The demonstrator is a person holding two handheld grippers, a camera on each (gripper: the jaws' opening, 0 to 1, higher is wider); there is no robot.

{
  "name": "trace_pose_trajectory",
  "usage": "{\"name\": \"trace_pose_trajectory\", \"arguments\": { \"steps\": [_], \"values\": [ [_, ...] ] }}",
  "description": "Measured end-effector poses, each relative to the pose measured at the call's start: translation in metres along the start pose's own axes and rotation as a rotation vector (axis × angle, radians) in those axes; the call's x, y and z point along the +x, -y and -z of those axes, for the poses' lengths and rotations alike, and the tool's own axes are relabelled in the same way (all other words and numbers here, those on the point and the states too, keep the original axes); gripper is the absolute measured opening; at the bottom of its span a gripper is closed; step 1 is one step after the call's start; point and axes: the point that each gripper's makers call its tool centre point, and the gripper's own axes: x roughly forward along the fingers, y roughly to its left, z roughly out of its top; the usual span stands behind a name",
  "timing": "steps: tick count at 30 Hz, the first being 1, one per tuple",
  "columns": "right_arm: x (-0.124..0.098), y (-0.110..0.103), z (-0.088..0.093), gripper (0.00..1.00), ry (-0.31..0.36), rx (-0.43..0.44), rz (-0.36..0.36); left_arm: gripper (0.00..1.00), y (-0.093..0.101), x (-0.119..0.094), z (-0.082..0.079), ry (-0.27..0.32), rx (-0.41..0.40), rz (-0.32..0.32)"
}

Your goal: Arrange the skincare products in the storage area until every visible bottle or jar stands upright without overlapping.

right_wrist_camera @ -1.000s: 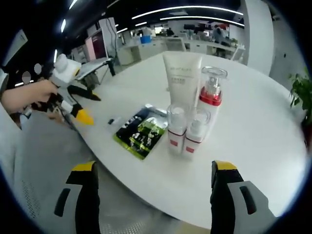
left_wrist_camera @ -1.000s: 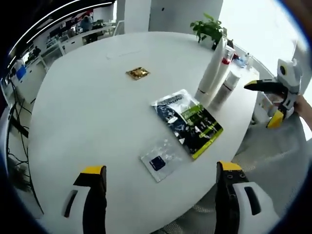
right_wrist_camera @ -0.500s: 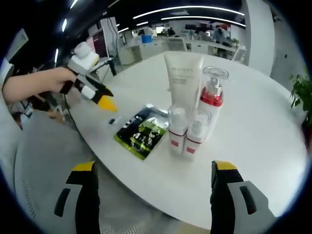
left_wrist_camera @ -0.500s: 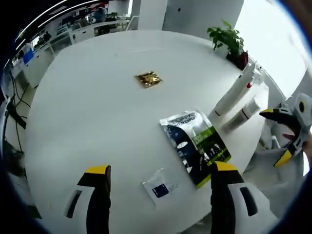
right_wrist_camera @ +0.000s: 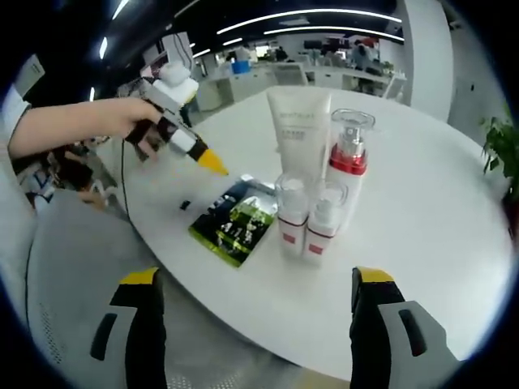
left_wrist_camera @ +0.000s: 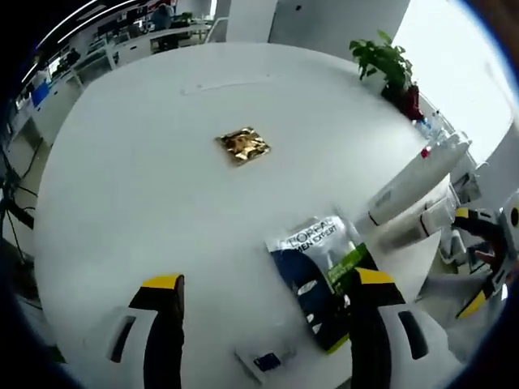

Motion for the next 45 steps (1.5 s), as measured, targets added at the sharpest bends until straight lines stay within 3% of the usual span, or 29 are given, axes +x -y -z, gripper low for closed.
{"name": "trace_pose_trajectory", "arguments": {
  "steps": [10,20,27,33,37,41,45],
  "values": [
    [0.001,0.001,0.001,0.95,-0.01,0.001,0.005,0.81,-0.007,0.017,-0.027,-0.006,-0.036,-0.017],
    [0.001,0.002,0.003,0.95,-0.018,0.005,0.007,0.8,0.009,0.031,-0.048,-0.016,-0.056,-0.014],
    [0.001,0.005,0.003,0.95,-0.013,0.022,0.016,0.8,0.005,0.045,-0.065,-0.02,-0.053,-0.039],
    [0.001,0.005,0.005,0.95,-0.025,0.019,0.02,0.79,0.004,0.058,-0.077,-0.008,-0.11,-0.041],
    [0.002,0.005,0.006,0.95,-0.033,0.017,0.021,0.78,0.004,0.065,-0.083,-0.003,-0.078,-0.058],
    [0.002,0.004,0.007,0.95,-0.038,0.02,0.015,0.76,0.004,0.071,-0.09,0.008,-0.097,-0.06],
    [0.003,0.004,0.008,0.95,-0.044,0.022,0.012,0.74,-0.001,0.077,-0.101,0.043,-0.088,-0.101]
  ]
}}
